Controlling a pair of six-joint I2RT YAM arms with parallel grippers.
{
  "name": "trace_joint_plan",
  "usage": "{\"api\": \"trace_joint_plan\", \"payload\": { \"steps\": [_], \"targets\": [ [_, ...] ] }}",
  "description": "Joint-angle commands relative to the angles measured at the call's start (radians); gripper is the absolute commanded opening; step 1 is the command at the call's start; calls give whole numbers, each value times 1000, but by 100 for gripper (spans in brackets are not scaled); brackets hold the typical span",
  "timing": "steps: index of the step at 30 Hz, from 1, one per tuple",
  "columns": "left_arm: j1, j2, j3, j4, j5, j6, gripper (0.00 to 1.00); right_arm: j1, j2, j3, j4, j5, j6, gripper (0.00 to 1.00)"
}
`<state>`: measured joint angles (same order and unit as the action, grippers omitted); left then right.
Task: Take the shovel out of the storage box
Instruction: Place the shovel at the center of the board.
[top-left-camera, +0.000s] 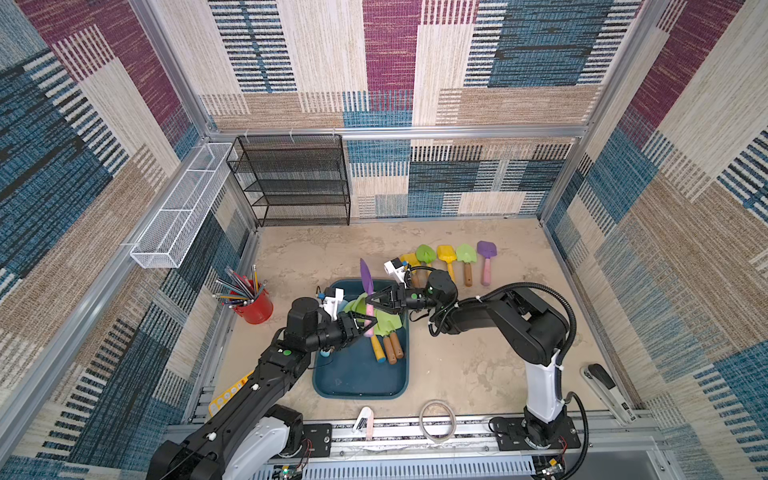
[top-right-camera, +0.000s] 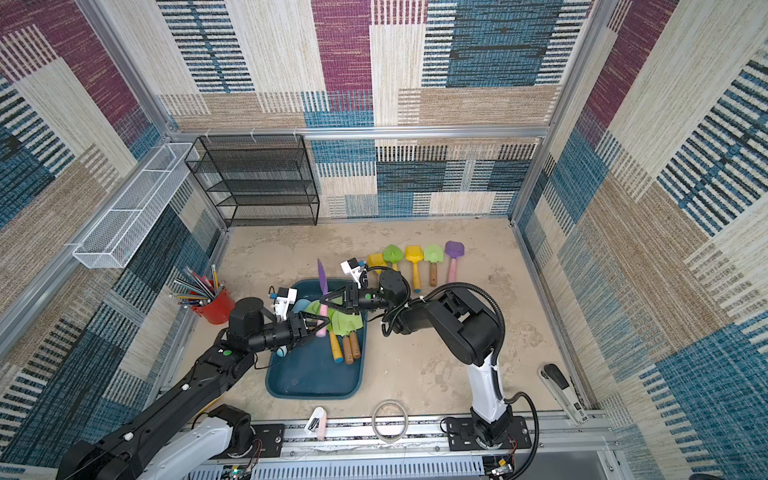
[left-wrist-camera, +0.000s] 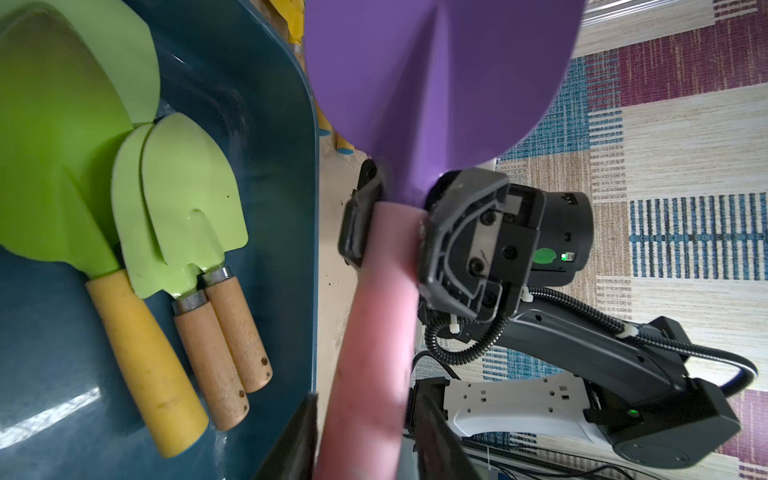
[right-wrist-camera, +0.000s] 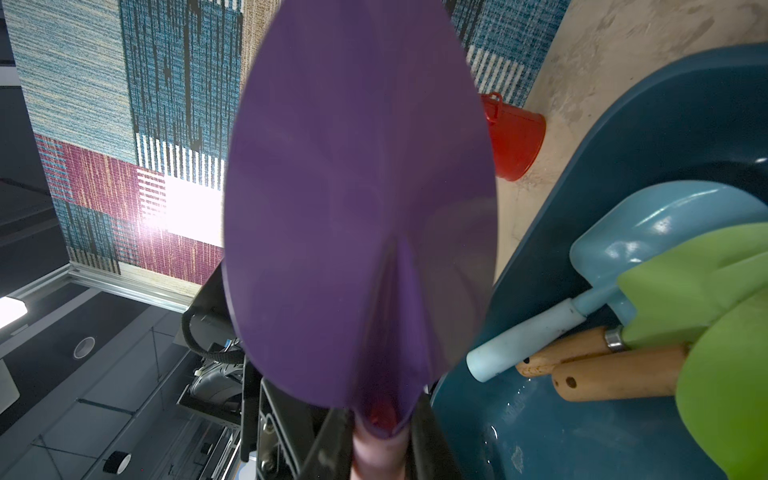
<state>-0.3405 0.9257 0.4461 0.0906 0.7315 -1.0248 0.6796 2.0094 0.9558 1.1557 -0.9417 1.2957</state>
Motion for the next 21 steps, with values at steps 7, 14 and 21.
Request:
{"api": "trace_joint_plan", "payload": {
  "steps": [7, 14, 21],
  "targets": [
    [25, -28, 50, -60, 20, 67, 56, -1, -18, -7, -1, 11, -49, 16],
    [59, -72, 76, -173, -12, 132, 59, -3, -47, -26, -41, 21, -82, 16],
    [83, -93, 116, -318, -74, 227, 59, -39, -107, -62, -152, 41, -159, 16]
  ]
}}
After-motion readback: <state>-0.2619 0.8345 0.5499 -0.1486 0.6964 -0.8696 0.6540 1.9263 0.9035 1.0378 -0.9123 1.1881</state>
